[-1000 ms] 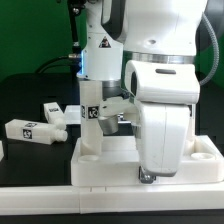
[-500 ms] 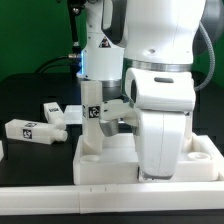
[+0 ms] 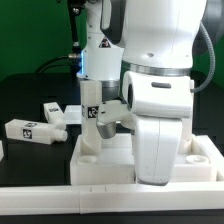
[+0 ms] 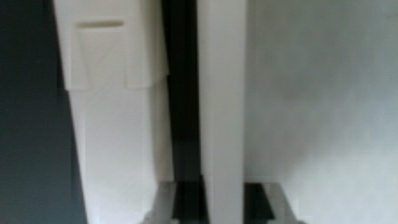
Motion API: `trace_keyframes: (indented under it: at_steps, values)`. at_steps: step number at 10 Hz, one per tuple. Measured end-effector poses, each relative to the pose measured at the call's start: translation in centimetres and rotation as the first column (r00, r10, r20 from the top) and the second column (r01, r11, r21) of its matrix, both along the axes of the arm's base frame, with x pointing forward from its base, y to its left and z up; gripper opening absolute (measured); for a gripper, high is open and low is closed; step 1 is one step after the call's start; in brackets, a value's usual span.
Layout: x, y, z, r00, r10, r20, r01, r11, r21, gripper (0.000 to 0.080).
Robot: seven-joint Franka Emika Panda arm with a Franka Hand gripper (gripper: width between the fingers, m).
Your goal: Assemble desk
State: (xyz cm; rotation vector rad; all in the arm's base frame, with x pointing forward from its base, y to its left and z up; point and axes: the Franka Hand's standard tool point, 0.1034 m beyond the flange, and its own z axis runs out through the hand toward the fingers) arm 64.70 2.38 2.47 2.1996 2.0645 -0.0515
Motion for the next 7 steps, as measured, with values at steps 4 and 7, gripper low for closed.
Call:
trace_keyframes:
  at_steps: [4, 7]
  values:
    - [0.02, 0.13, 0.40, 1.000, -0.001, -0.022, 0.001, 1.000, -0.005, 0.0047]
    - [-0.22, 0.01, -0.11, 1.000, -0.004, -0.030, 0.003, 1.000, -0.006, 0.0048]
